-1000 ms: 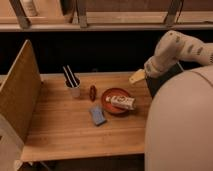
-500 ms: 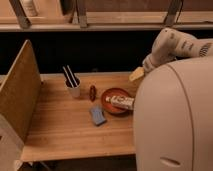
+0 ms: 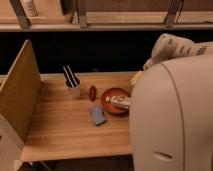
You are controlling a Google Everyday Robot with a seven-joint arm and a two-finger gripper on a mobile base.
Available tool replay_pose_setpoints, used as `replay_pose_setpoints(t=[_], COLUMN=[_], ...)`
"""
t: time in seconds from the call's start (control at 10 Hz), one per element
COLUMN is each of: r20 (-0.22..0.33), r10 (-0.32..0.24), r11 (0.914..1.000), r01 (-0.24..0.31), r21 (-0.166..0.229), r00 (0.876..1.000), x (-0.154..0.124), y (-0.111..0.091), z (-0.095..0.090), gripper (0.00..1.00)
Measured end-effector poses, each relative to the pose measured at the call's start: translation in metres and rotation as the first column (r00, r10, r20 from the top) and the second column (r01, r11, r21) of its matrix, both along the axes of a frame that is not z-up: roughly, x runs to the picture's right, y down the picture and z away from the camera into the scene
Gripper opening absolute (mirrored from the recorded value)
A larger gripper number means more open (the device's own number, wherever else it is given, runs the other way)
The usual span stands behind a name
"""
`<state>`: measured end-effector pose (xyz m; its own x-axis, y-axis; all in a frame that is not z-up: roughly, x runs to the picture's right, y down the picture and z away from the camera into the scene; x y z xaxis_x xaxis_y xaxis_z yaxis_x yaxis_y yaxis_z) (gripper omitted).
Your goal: Drag the ceramic bowl in a circle
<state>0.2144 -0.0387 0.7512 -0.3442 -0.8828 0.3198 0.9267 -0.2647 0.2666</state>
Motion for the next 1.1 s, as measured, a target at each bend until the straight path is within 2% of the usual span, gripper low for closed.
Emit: replay_pose_setpoints(t=[0.3, 0.4, 0.6, 0.8, 1.1], r20=[-0.045, -0.033, 0.016, 0.03, 0.027], r10=[-0.007, 0.011, 0.049, 0.08, 0.082], r11=[0.9982, 0.9958, 0.9911, 0.9885, 0.9886], r01=[0.009, -0.008, -0.05, -0.084, -0.085], r21=[0.059, 0.091, 0.123, 0.126, 0.125], r00=[0.999, 0.999, 0.999, 0.996, 0.996], x=[0.007, 0.0, -0.022, -0.032, -0.03], y=[-0.013, -0.022, -0.032, -0.032, -0.032], z=[0.028, 0.036, 0.048, 0.056, 0.057], gripper=[0.8, 0.8, 0.8, 0.8, 0.8])
